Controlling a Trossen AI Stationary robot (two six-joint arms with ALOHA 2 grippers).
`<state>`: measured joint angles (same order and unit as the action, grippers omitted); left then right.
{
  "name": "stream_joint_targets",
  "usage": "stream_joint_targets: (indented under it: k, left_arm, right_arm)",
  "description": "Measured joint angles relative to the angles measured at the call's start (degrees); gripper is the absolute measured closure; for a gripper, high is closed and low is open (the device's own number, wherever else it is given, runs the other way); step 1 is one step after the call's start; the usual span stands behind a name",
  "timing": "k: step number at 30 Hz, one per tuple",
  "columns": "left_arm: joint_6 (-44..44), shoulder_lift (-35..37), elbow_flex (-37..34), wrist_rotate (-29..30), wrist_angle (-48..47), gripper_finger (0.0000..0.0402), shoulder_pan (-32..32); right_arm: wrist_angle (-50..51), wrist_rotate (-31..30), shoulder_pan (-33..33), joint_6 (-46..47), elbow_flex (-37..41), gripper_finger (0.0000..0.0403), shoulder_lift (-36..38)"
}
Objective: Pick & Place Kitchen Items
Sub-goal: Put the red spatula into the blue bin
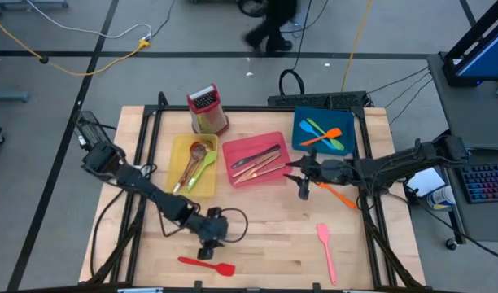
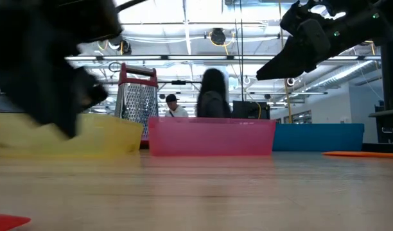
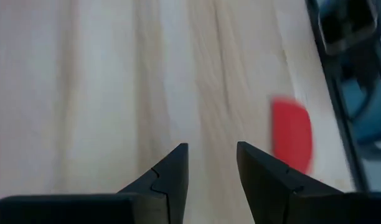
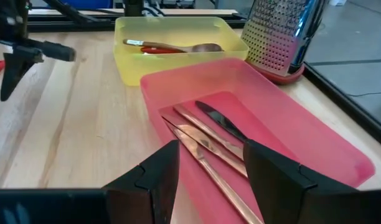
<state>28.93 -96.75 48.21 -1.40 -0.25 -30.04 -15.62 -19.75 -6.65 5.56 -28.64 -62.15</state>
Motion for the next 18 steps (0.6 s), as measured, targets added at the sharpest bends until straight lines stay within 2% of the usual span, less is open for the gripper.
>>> stream_joint_targets:
  k: [8,14,18]
  left_arm:
    - [13.69,0.00,0.00,-8.29,-9.00,0.0261,-5.91]
    - [22.48,0.00,0.00,-13.22,-9.97,0.0261,-9.83]
    - [27.16,0.00,0.00,-13.71,-10.06,0.0261,-11.79]
  right_arm:
    - [-0.41,-1.29,-0.61,1.83,0.00,0.0232,0.00]
    - [-0.48,-1.26,-0.61,1.95,0.00,0.0232,0.00]
    - [-0.48,-1.24,-0.59,2.71,0.00,0.0232,0.00]
